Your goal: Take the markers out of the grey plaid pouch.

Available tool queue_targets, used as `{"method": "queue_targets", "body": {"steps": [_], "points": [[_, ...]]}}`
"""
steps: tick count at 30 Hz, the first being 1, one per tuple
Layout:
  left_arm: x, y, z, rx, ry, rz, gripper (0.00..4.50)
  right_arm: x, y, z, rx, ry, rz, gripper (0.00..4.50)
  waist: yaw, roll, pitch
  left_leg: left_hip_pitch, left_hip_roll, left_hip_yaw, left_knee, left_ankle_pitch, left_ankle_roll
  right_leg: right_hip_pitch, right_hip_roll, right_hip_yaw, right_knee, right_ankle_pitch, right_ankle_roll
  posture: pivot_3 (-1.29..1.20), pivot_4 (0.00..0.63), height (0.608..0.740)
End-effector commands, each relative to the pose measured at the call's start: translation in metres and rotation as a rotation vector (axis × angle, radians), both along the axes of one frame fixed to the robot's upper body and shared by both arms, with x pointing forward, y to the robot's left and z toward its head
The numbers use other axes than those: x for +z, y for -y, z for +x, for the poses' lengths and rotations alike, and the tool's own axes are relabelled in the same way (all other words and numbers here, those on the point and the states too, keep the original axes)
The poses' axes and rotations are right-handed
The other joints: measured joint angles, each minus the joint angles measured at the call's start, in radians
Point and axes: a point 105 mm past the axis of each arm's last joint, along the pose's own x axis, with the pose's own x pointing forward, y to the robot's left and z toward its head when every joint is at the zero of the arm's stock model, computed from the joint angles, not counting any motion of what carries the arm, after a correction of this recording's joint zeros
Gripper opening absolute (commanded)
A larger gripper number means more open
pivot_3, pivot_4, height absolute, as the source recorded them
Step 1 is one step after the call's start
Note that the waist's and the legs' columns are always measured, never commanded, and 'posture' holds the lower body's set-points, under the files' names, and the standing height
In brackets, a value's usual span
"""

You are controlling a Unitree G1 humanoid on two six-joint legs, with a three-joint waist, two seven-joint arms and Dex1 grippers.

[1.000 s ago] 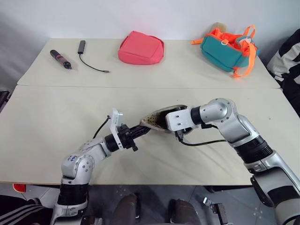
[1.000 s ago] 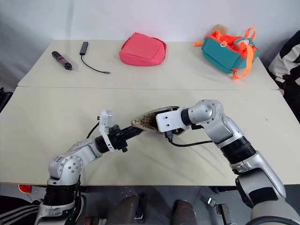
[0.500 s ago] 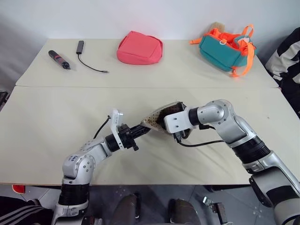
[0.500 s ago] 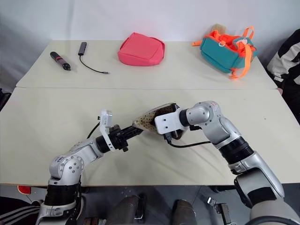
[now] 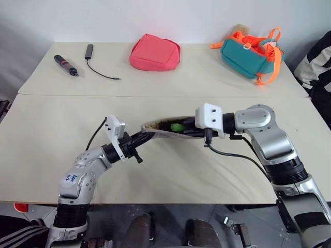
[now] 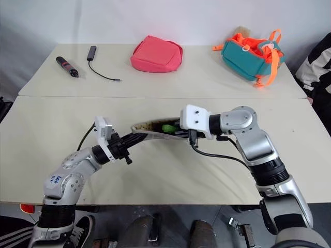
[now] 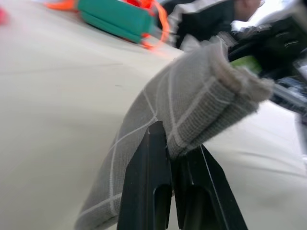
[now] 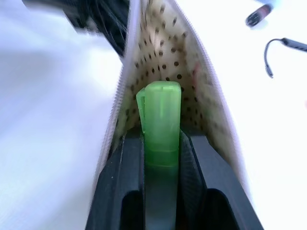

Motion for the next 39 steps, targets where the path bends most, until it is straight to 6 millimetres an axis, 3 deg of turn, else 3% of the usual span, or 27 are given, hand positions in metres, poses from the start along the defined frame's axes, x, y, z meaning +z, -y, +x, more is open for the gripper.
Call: {"method": "queue_targets", "body": {"steps": [1, 5, 8, 14, 16, 18, 21, 23, 26, 30, 33, 39], "points": [[0.017, 0.002, 0.004, 0.022, 0.109, 0.026, 0.00, 0.036, -0.011, -0.014, 0.058, 0.009, 0.172, 0.60, 0.000, 0.000, 0.000, 0.000, 0.000, 0.000, 0.000, 0.000, 0.000, 0.000, 0.000, 0.000, 0.000, 0.000, 0.000, 0.00, 0.150, 0.740], [0.021, 0.011, 0.005, 0.005, 0.132, 0.010, 0.00, 0.050, -0.026, -0.026, 0.117, -0.023, 0.264, 0.60, 0.000, 0.000, 0.000, 0.000, 0.000, 0.000, 0.000, 0.000, 0.000, 0.000, 0.000, 0.000, 0.000, 0.000, 0.000, 0.00, 0.150, 0.740], [0.022, 0.011, 0.006, 0.017, 0.143, 0.009, 0.00, 0.060, -0.027, -0.027, 0.112, -0.035, 0.323, 0.60, 0.000, 0.000, 0.000, 0.000, 0.000, 0.000, 0.000, 0.000, 0.000, -0.001, 0.000, 0.000, 0.000, 0.000, 0.000, 0.00, 0.150, 0.740], [0.025, -0.025, 0.017, 0.159, 0.203, 0.116, 0.00, 0.080, 0.024, -0.014, -0.031, -0.028, 0.358, 0.60, 0.002, 0.000, 0.000, -0.001, 0.000, 0.001, 0.000, 0.000, 0.000, -0.001, 0.000, 0.000, 0.000, 0.000, 0.000, 0.00, 0.150, 0.740], [0.025, -0.040, 0.019, 0.205, 0.214, 0.144, 0.00, 0.074, 0.051, -0.007, -0.124, 0.005, 0.279, 0.60, 0.003, 0.000, 0.000, 0.000, 0.000, 0.001, -0.001, -0.001, 0.000, -0.001, 0.000, 0.000, -0.001, 0.000, 0.000, 0.00, 0.150, 0.740], [0.025, -0.045, 0.020, 0.218, 0.215, 0.146, 0.00, 0.071, 0.062, -0.002, -0.170, 0.027, 0.238, 0.60, 0.003, 0.000, 0.000, -0.001, 0.000, 0.001, -0.001, -0.001, 0.000, -0.001, 0.000, 0.000, -0.001, 0.000, 0.000, 0.00, 0.150, 0.740], [0.025, -0.045, 0.021, 0.217, 0.199, 0.113, 0.00, 0.045, 0.075, 0.017, -0.279, 0.149, 0.039, 0.60, -0.001, 0.000, 0.000, 0.000, 0.000, 0.002, -0.001, -0.003, -0.003, -0.001, 0.000, 0.001, -0.002, 0.000, 0.000, 0.00, 0.150, 0.740], [0.026, -0.041, 0.021, 0.203, 0.202, 0.103, 0.00, 0.012, 0.090, 0.040, -0.392, 0.268, -0.147, 0.60, -0.003, 0.000, 0.000, 0.000, 0.000, 0.005, -0.002, -0.003, -0.002, -0.002, 0.000, 0.003, -0.001, 0.000, 0.000, 0.00, 0.150, 0.740], [0.027, -0.037, 0.021, 0.189, 0.206, 0.099, 0.00, -0.013, 0.096, 0.055, -0.461, 0.301, -0.176, 0.60, -0.003, -0.001, 0.000, 0.000, 0.001, 0.006, -0.002, -0.001, 0.000, -0.003, 0.001, 0.004, -0.001, 0.001, 0.001, 0.00, 0.150, 0.740], [0.029, -0.033, 0.021, 0.180, 0.206, 0.093, 0.00, -0.049, 0.100, 0.059, -0.467, 0.254, -0.239, 0.60, -0.003, -0.001, 0.000, 0.000, 0.001, 0.006, -0.002, 0.000, 0.000, -0.003, 0.001, 0.004, -0.001, 0.001, 0.001, 0.00, 0.150, 0.740], [0.029, -0.031, 0.020, 0.177, 0.206, 0.092, 0.00, -0.056, 0.099, 0.059, -0.465, 0.218, -0.232, 0.60, -0.003, -0.001, 0.000, 0.000, 0.002, 0.005, -0.002, 0.000, 0.000, -0.001, 0.001, 0.004, -0.002, 0.001, 0.001, 0.00, 0.150, 0.740], [0.027, -0.028, 0.018, 0.167, 0.194, 0.084, 0.00, -0.046, 0.094, 0.055, -0.460, 0.136, -0.131, 2.59, -0.001, -0.001, 0.000, 0.000, 0.003, 0.005, -0.001, 0.000, 0.000, -0.001, 0.003, 0.004, -0.004, 0.003, 0.001, 0.00, 0.150, 0.740]]}}
